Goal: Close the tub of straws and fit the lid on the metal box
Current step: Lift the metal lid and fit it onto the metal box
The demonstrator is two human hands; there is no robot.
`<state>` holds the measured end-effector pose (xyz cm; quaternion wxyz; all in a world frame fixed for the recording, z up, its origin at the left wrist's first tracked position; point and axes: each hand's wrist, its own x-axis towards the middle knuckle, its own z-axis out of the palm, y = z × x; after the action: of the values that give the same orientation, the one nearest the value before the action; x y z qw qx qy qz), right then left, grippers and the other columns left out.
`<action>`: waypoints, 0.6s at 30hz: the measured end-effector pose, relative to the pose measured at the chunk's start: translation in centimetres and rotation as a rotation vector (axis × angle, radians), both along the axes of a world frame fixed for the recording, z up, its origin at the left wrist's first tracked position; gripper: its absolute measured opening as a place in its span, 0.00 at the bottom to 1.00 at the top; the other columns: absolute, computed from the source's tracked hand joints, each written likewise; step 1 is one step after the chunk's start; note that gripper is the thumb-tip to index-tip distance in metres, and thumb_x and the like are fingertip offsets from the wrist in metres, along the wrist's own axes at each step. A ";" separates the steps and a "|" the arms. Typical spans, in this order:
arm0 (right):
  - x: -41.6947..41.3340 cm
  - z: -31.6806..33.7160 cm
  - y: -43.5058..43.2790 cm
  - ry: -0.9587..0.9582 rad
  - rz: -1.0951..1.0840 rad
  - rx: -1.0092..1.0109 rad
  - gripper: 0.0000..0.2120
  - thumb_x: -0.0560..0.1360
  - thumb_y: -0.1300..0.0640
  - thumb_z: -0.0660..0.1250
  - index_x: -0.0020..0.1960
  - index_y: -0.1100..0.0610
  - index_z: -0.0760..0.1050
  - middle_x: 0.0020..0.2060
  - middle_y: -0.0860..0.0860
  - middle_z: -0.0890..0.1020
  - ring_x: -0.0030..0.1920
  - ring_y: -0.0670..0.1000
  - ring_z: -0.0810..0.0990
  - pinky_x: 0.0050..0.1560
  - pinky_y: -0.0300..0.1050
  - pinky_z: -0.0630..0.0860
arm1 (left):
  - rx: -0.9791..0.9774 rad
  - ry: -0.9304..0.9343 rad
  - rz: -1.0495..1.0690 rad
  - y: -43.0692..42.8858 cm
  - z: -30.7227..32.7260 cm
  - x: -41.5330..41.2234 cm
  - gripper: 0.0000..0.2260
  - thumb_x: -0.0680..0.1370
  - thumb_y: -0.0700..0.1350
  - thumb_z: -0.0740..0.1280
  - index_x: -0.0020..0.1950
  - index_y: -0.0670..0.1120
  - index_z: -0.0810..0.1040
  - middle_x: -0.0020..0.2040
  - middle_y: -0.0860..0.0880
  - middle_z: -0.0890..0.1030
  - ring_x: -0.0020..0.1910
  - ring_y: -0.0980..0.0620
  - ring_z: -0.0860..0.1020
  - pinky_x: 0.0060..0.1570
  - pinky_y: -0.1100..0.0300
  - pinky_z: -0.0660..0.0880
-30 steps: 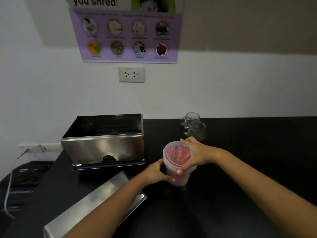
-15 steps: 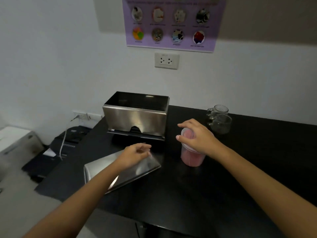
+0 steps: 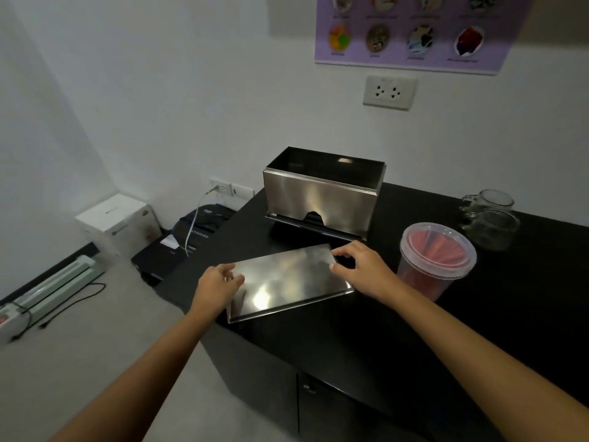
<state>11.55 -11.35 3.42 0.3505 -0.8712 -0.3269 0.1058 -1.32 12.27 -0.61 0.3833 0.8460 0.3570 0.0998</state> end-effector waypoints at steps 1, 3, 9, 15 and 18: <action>0.3 -0.4 0.4 0.022 -0.017 -0.004 0.18 0.74 0.53 0.65 0.62 0.58 0.72 0.59 0.53 0.73 0.60 0.50 0.71 0.58 0.40 0.65 | -0.002 0.024 0.016 0.4 -0.2 0.1 0.20 0.74 0.45 0.68 0.63 0.39 0.73 0.57 0.40 0.78 0.58 0.43 0.75 0.59 0.54 0.69; 0.9 -1.4 1.0 0.078 -0.061 -0.001 0.19 0.74 0.53 0.64 0.63 0.59 0.71 0.61 0.54 0.72 0.61 0.52 0.71 0.59 0.42 0.66 | -0.058 0.076 0.033 0.9 -0.4 0.3 0.21 0.72 0.47 0.70 0.62 0.38 0.73 0.58 0.38 0.78 0.59 0.42 0.75 0.60 0.52 0.70; 2.0 -4.0 2.6 0.231 -0.202 -0.045 0.25 0.76 0.51 0.61 0.69 0.62 0.63 0.68 0.56 0.64 0.67 0.56 0.65 0.65 0.48 0.64 | -0.039 0.298 0.010 0.5 -1.1 1.2 0.31 0.69 0.58 0.70 0.65 0.43 0.70 0.65 0.39 0.66 0.66 0.39 0.64 0.66 0.50 0.65; 2.5 -5.6 3.1 0.265 -0.304 -0.143 0.28 0.77 0.49 0.58 0.71 0.63 0.58 0.70 0.57 0.59 0.71 0.57 0.57 0.69 0.49 0.58 | 0.033 0.384 -0.028 0.4 -1.5 1.0 0.40 0.67 0.68 0.65 0.68 0.40 0.64 0.67 0.43 0.60 0.68 0.42 0.56 0.67 0.51 0.62; 2.5 -6.2 3.4 0.281 -0.319 -0.190 0.28 0.77 0.47 0.55 0.70 0.63 0.60 0.70 0.55 0.60 0.70 0.55 0.56 0.68 0.49 0.58 | 0.041 0.348 -0.042 0.2 -1.6 0.9 0.38 0.68 0.66 0.66 0.69 0.43 0.64 0.66 0.43 0.60 0.67 0.43 0.57 0.66 0.51 0.62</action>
<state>14.01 -8.00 -2.82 0.3211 -0.9177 -0.1218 0.1998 -0.44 12.48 -2.21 0.3005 0.8654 0.3979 -0.0488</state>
